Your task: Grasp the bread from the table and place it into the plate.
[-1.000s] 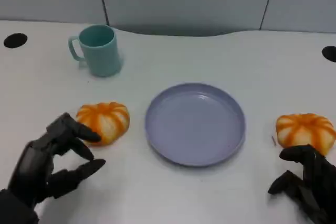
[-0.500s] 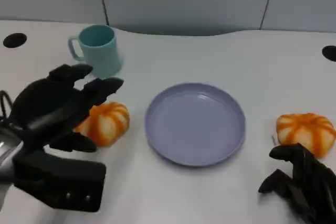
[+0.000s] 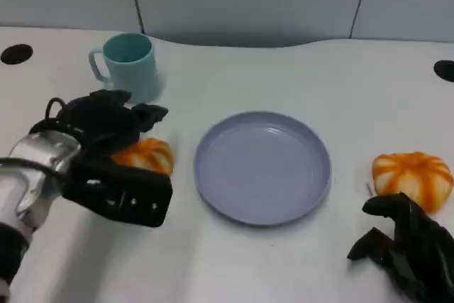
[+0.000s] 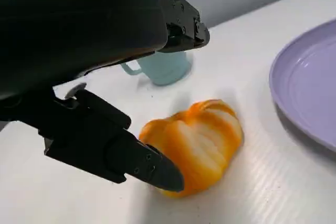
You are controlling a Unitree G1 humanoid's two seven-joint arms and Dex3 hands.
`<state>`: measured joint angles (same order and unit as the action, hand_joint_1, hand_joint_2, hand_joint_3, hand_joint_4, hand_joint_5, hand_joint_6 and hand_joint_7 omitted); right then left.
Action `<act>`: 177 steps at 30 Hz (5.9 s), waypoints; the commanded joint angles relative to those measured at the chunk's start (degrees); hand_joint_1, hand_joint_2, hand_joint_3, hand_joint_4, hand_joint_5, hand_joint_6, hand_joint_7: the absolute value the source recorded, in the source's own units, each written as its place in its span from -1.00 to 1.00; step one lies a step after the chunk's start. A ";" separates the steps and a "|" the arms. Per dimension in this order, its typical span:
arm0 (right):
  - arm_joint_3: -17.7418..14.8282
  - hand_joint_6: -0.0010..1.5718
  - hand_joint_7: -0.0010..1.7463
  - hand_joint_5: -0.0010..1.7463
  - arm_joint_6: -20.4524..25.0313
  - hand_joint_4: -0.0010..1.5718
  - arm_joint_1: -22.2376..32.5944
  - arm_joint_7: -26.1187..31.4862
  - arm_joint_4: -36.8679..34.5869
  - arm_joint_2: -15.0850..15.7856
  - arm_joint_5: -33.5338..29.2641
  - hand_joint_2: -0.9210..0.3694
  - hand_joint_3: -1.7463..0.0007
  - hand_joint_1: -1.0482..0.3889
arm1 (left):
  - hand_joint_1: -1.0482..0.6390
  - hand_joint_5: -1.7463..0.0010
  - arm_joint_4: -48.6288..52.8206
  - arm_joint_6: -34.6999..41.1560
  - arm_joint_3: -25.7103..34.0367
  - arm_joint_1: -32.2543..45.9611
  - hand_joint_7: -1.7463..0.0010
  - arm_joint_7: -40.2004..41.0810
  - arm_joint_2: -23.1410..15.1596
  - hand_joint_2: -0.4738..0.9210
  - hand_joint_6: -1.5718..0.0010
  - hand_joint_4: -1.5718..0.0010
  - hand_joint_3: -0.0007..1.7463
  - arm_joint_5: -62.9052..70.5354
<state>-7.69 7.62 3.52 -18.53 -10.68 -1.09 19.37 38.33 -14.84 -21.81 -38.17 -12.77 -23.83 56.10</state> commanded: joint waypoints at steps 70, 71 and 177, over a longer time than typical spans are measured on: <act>-0.17 -0.67 0.88 1.00 2.21 -0.41 1.87 2.51 4.65 -0.09 0.14 -1.00 0.25 -0.02 | 0.17 -1.00 30.30 -30.64 1.04 -18.40 -1.00 17.19 14.81 0.90 0.21 -0.12 -0.90 -28.16; -0.17 -0.67 0.88 1.00 2.22 -0.41 1.87 2.51 4.65 -0.09 0.14 -1.00 0.25 -0.02 | 0.17 -1.00 30.30 -30.65 1.05 -18.40 -1.00 17.17 14.82 0.90 0.21 -0.12 -0.90 -28.16; -2.48 -0.70 0.86 1.00 0.20 -0.36 0.61 0.42 -0.08 3.14 0.05 -1.00 0.27 -0.02 | -0.48 -1.00 -8.48 19.41 36.04 34.43 -0.37 -25.41 18.66 1.00 0.35 0.44 -0.51 -86.84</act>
<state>-9.62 8.23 4.44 -18.00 -10.18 1.08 19.42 29.22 4.66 13.41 -3.79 -37.73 -4.84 -30.86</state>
